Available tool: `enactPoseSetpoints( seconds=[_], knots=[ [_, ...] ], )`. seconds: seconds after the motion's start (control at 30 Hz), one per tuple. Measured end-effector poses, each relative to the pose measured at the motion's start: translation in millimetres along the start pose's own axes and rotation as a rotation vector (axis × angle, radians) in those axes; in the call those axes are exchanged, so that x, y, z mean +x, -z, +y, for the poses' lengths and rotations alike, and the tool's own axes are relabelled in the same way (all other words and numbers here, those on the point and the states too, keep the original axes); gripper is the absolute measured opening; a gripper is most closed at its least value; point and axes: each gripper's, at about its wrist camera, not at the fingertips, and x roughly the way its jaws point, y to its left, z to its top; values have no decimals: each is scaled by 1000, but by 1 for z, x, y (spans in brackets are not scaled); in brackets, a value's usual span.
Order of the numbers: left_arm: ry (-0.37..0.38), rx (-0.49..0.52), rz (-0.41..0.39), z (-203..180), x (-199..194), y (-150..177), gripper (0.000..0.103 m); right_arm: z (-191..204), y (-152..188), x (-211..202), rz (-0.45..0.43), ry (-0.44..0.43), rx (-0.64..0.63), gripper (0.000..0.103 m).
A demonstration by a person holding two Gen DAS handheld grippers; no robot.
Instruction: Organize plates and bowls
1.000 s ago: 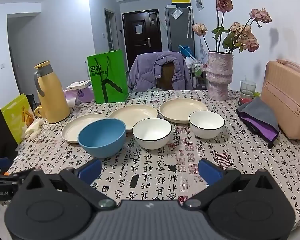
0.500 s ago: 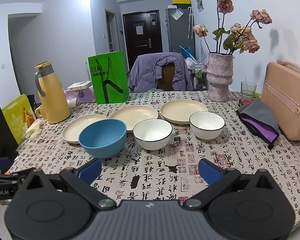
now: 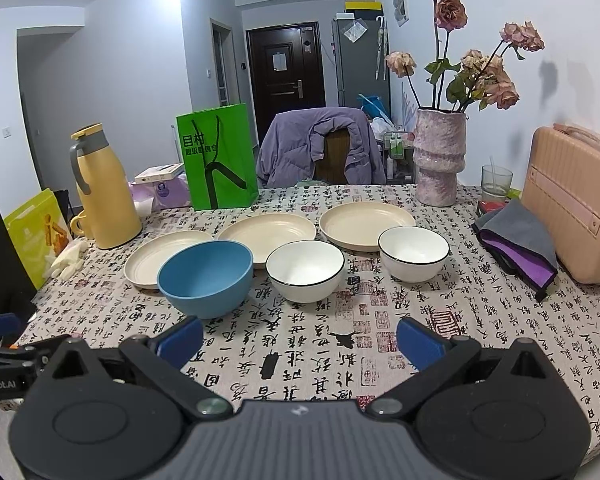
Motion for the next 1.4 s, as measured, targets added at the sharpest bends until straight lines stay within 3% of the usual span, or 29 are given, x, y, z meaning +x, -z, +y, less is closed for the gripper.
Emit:
enactPoseSetpoints(
  seconds=[1.4],
  knots=[
    [0,-5,-10,-2,-1,-3,103,4,-4,-2,-11,0,-5,103]
  ],
)
